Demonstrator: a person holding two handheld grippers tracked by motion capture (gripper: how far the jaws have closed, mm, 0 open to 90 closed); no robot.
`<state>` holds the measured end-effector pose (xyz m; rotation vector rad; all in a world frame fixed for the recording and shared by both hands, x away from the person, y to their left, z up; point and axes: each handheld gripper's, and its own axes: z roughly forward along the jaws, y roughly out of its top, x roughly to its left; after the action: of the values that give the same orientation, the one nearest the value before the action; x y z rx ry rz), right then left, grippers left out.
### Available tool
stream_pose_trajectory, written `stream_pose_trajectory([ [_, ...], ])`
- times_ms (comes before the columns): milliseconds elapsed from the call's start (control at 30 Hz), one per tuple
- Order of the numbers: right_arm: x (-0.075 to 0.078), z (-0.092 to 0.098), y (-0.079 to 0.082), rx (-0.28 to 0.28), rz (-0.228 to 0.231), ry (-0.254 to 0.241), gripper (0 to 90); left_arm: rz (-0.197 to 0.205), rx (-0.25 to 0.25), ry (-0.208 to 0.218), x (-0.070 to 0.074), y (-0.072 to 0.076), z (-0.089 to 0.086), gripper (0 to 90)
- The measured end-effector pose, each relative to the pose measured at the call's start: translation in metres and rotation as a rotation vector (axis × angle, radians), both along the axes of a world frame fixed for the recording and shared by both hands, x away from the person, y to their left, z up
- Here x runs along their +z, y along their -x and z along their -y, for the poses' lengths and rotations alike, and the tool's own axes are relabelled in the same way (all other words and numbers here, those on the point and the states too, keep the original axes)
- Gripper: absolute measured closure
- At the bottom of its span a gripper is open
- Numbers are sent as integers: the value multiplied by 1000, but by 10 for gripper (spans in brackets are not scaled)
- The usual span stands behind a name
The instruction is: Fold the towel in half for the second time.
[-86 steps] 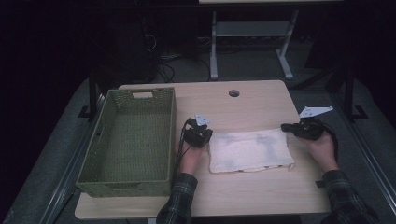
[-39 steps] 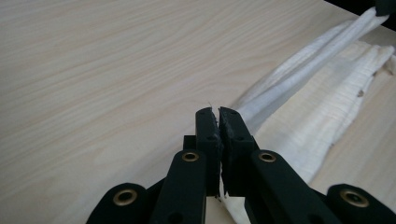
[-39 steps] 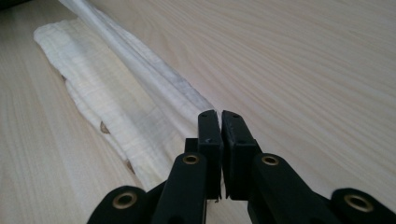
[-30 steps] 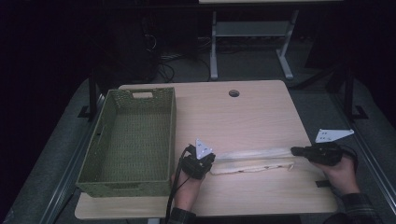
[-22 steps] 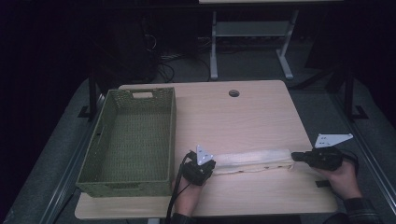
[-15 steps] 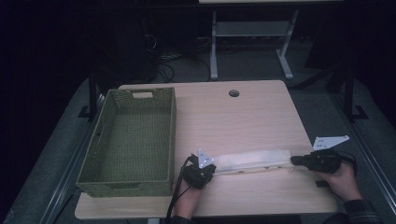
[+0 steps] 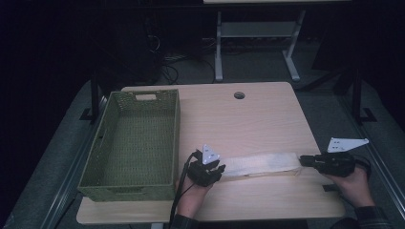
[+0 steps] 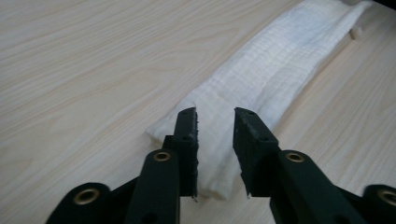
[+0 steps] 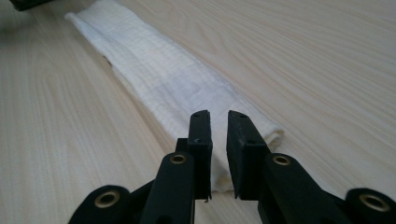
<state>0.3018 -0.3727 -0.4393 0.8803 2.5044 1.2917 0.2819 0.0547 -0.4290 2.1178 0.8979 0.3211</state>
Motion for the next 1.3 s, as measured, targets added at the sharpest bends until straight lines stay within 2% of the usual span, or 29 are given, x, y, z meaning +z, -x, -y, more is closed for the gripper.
stream_pose_trajectory([
  [100, 1, 0, 5, -6, -6, -11, 804, -38, -27, 27, -1, -11, 0, 615],
  [300, -9, -5, 10, 2, -59, 2, 897, -52, -85, 25, -4, -26, 4, 518],
  [367, -13, -9, 9, -3, -87, 15, 898, -49, -86, 29, -6, -30, 5, 478],
  [467, -20, -15, 5, -16, -118, 44, 899, -37, -109, 2, -10, -33, 6, 445],
  [567, -25, -21, -1, -28, -130, 69, 899, -18, -120, -23, -14, -33, 6, 412],
  [633, -26, -23, -5, -40, -137, 83, 900, -19, -123, -20, -15, -33, 4, 390],
  [733, -27, -25, -10, -46, -129, 95, 900, -19, -134, -10, -16, -31, 5, 369],
  [833, -28, -26, -16, -53, -128, 104, 900, -19, -145, -19, -16, -30, 6, 360],
  [1100, -28, -31, -34, -71, -115, 121, 900, -15, -117, -19, -18, -30, 3, 357],
  [1300, -28, -37, -57, -71, -104, 119, 900, -6, -100, -13, -16, -31, 3, 357],
])
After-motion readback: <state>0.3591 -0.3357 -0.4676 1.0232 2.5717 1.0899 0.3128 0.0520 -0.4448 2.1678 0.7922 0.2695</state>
